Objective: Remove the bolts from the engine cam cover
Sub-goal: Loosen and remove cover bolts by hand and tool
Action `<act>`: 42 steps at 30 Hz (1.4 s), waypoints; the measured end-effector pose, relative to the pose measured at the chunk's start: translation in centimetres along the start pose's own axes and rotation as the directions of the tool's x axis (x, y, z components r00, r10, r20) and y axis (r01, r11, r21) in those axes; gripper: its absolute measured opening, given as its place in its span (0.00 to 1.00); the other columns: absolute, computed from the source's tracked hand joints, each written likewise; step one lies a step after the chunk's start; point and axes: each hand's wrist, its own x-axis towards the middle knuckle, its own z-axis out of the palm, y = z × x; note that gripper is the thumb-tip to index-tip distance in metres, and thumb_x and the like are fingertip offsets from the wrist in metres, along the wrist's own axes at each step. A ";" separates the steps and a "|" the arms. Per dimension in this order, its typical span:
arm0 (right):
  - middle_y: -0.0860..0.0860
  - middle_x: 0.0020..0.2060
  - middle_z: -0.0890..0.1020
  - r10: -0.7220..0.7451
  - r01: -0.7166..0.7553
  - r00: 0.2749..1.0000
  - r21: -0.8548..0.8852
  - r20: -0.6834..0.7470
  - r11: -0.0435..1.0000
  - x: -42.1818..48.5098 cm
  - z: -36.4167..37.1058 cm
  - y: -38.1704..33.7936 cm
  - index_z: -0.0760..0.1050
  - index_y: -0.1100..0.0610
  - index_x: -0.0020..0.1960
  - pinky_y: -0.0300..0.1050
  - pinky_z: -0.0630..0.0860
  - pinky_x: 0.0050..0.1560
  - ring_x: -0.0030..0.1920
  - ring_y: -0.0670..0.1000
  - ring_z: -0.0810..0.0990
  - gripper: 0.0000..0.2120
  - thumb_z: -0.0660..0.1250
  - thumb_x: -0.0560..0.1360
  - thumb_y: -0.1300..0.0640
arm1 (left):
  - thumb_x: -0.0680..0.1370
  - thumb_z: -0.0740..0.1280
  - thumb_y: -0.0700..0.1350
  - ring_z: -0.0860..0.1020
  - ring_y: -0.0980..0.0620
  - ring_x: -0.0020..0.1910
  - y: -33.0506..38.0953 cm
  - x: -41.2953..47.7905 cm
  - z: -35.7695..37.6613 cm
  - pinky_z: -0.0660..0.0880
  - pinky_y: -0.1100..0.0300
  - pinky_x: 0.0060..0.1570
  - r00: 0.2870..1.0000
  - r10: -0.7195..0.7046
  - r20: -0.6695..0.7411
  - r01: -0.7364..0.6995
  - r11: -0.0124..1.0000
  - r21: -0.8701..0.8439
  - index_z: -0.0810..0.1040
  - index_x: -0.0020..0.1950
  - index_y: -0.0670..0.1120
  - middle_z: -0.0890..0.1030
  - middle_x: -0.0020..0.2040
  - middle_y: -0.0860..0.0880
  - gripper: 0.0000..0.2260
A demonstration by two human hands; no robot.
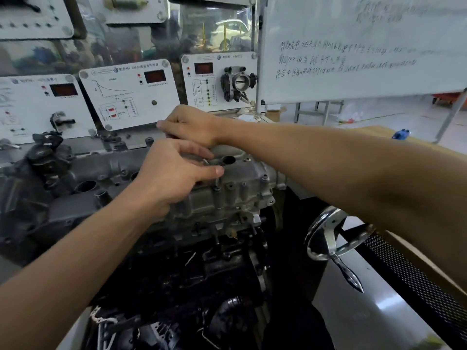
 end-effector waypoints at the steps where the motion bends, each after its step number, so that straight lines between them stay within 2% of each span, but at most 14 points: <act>1: 0.49 0.23 0.70 0.037 -0.037 0.999 -0.028 -0.001 0.999 0.3 0.1 -0.2 0.66 0.55 0.26 0.36 0.65 0.31 0.24 0.42 0.65 0.26 0.57 0.84 0.56 | 0.61 0.82 0.44 0.85 0.54 0.35 0.0 0.0 0.0 0.79 0.58 0.40 1.000 -0.011 -0.003 0.011 1.000 -0.017 0.84 0.42 0.49 0.86 0.34 0.50 0.13; 4: 0.54 0.26 0.73 0.125 -0.118 0.991 -0.130 0.051 0.985 1.1 0.3 -1.0 0.70 0.60 0.29 0.42 0.67 0.35 0.29 0.47 0.66 0.22 0.60 0.82 0.57 | 0.60 0.82 0.40 0.83 0.50 0.31 0.0 0.0 0.1 0.80 0.58 0.36 0.999 -0.052 -0.018 0.050 0.994 -0.097 0.84 0.38 0.46 0.85 0.33 0.46 0.11; 7: 0.64 0.46 0.84 0.239 -0.208 0.967 -0.272 0.087 0.940 1.6 -0.2 -1.5 0.82 0.70 0.50 0.48 0.72 0.38 0.37 0.51 0.72 0.13 0.62 0.77 0.62 | 0.60 0.82 0.37 0.83 0.47 0.31 -0.1 0.0 0.3 0.81 0.56 0.37 0.997 -0.064 -0.043 0.058 0.988 -0.144 0.84 0.35 0.45 0.85 0.33 0.44 0.10; 10: 0.63 0.53 0.83 0.316 -0.303 0.949 -0.271 0.006 0.914 1.3 -0.1 -1.2 0.80 0.67 0.56 0.42 0.71 0.31 0.37 0.52 0.74 0.13 0.63 0.77 0.61 | 0.61 0.82 0.36 0.84 0.45 0.35 -0.4 -0.3 0.4 0.83 0.54 0.39 0.998 -0.037 -0.044 0.030 0.988 -0.154 0.84 0.33 0.47 0.85 0.34 0.43 0.10; 12: 0.60 0.55 0.83 0.366 -0.360 0.930 -0.248 -0.024 0.899 0.8 0.0 -1.4 0.79 0.64 0.58 0.43 0.75 0.38 0.42 0.53 0.79 0.13 0.61 0.79 0.59 | 0.61 0.82 0.36 0.84 0.47 0.32 -0.3 -0.2 0.4 0.81 0.58 0.35 0.998 -0.045 -0.048 0.036 0.984 -0.177 0.83 0.34 0.46 0.85 0.33 0.43 0.10; 14: 0.55 0.51 0.84 0.365 -0.356 0.931 -0.275 -0.021 0.893 0.9 0.5 -1.1 0.81 0.60 0.54 0.44 0.77 0.51 0.53 0.54 0.81 0.15 0.57 0.81 0.57 | 0.62 0.81 0.37 0.81 0.52 0.28 0.1 0.4 0.2 0.76 0.64 0.28 0.996 -0.083 -0.044 0.072 0.978 -0.197 0.83 0.36 0.46 0.84 0.32 0.45 0.10; 17: 0.51 0.33 0.74 0.382 -0.401 0.916 -0.219 -0.123 0.890 1.5 0.2 -1.4 0.71 0.59 0.35 0.35 0.69 0.30 0.36 0.49 0.75 0.15 0.61 0.79 0.56 | 0.57 0.80 0.40 0.80 0.54 0.28 1.0 1.1 -0.9 0.73 0.64 0.27 0.991 -0.133 0.024 0.135 0.966 -0.221 0.82 0.40 0.45 0.85 0.34 0.47 0.14; 20: 0.49 0.28 0.69 0.370 -0.399 0.911 -0.159 -0.183 0.903 1.9 -1.9 -1.3 0.66 0.58 0.32 0.35 0.63 0.23 0.29 0.46 0.69 0.16 0.66 0.76 0.58 | 0.59 0.78 0.39 0.84 0.49 0.34 2.2 1.6 -2.9 0.80 0.61 0.34 0.996 -0.067 0.064 0.076 0.985 -0.155 0.83 0.46 0.43 0.86 0.37 0.44 0.16; 23: 0.47 0.20 0.70 0.443 -0.396 0.869 0.228 -0.221 0.890 -1.4 -6.3 -1.2 0.71 0.58 0.32 0.36 0.61 0.20 0.18 0.43 0.65 0.15 0.70 0.75 0.60 | 0.68 0.78 0.39 0.85 0.54 0.37 3.9 2.3 -4.9 0.79 0.68 0.34 0.984 0.160 0.082 -0.169 0.979 0.112 0.83 0.51 0.47 0.86 0.36 0.50 0.13; 26: 0.47 0.21 0.71 0.509 -0.483 0.860 0.257 -0.041 0.837 -7.1 -9.4 -0.4 0.76 0.57 0.37 0.36 0.60 0.20 0.19 0.45 0.65 0.17 0.65 0.80 0.47 | 0.71 0.76 0.39 0.83 0.63 0.35 5.5 3.5 -4.7 0.73 0.77 0.33 0.902 0.378 0.211 -0.431 0.827 0.360 0.84 0.51 0.49 0.85 0.34 0.56 0.11; 29: 0.46 0.21 0.65 0.586 -0.636 0.769 0.408 0.256 0.655 -13.8 -8.8 -0.3 0.71 0.54 0.39 0.35 0.54 0.21 0.21 0.45 0.59 0.20 0.55 0.83 0.44 | 0.73 0.75 0.38 0.80 0.70 0.41 5.9 4.5 -2.5 0.74 0.79 0.41 0.822 0.425 0.379 -0.563 0.704 0.433 0.85 0.50 0.49 0.82 0.40 0.61 0.09; 32: 0.45 0.21 0.61 0.490 -0.618 0.748 0.739 0.448 0.269 -19.0 -4.4 -2.4 0.65 0.51 0.38 0.31 0.52 0.19 0.19 0.42 0.57 0.18 0.50 0.84 0.46 | 0.74 0.74 0.36 0.80 0.69 0.43 5.3 4.6 0.1 0.73 0.78 0.45 0.757 0.435 0.488 -0.624 0.702 0.343 0.85 0.51 0.49 0.83 0.43 0.59 0.10; 36: 0.45 0.21 0.58 0.600 -0.287 0.747 0.953 0.287 -0.099 -21.2 2.2 -6.7 0.63 0.50 0.35 0.32 0.51 0.18 0.19 0.43 0.54 0.19 0.51 0.84 0.46 | 0.74 0.73 0.35 0.81 0.64 0.45 3.9 3.5 3.5 0.77 0.69 0.51 0.671 0.527 0.521 -0.702 0.678 0.218 0.86 0.49 0.48 0.85 0.44 0.56 0.09; 42: 0.47 0.19 0.65 0.827 0.076 0.553 0.982 0.101 -0.171 -17.8 7.6 -9.4 0.65 0.53 0.41 0.33 0.55 0.18 0.17 0.45 0.60 0.16 0.53 0.84 0.46 | 0.73 0.72 0.32 0.83 0.61 0.46 2.7 2.9 5.2 0.79 0.60 0.54 0.676 0.484 0.556 -0.642 0.757 0.122 0.87 0.45 0.48 0.86 0.42 0.55 0.11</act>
